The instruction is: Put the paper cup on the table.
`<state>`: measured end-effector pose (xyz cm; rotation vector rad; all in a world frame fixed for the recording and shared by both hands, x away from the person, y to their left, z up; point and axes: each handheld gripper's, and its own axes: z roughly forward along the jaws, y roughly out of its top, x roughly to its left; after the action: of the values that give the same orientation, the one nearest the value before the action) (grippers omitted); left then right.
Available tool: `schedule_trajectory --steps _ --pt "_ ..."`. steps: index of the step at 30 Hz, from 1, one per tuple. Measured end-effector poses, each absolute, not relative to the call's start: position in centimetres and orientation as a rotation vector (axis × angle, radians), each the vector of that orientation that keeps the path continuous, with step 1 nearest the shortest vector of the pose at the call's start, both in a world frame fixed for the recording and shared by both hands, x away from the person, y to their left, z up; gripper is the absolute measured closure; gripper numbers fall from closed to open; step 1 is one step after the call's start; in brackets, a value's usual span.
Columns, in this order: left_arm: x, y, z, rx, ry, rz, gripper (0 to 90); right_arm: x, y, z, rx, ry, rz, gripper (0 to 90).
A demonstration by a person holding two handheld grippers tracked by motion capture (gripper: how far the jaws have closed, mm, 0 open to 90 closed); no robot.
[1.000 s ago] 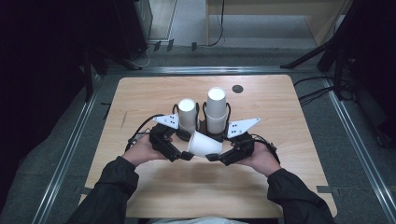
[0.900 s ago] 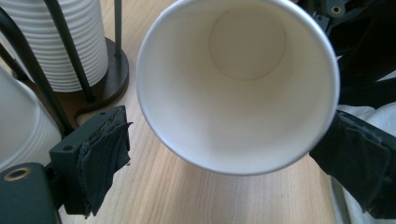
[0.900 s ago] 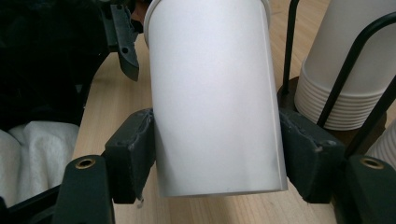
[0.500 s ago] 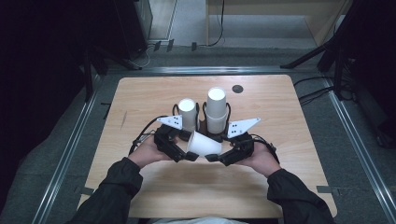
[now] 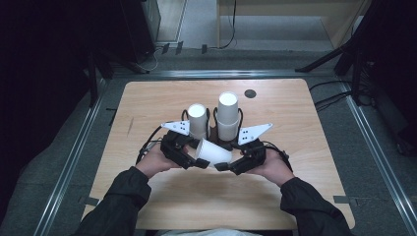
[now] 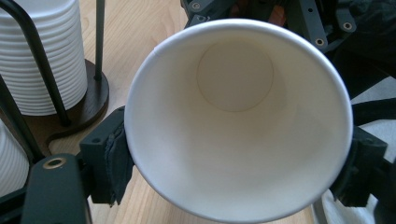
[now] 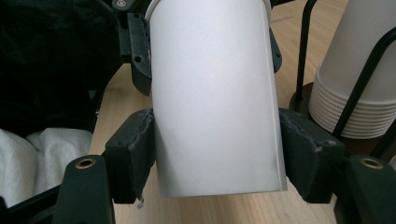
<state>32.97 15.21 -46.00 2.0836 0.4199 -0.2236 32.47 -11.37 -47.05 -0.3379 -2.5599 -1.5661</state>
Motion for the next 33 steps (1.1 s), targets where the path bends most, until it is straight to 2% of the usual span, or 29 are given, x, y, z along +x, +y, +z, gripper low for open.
schedule_trajectory --steps 18,27,33 --pt "33.0 15.1 -45.7 2.125 0.408 -0.220 21.0 32.5 -11.1 -47.0 -0.348 -2.583 -1.515 31.7" --pt "32.8 15.4 -45.1 2.177 0.449 -0.159 20.9 32.4 -11.0 -47.3 -0.390 -2.625 -1.464 23.3" --pt "32.8 16.2 -44.5 2.172 0.473 -0.120 20.8 32.5 -11.2 -47.4 -0.433 -2.660 -1.449 22.3"
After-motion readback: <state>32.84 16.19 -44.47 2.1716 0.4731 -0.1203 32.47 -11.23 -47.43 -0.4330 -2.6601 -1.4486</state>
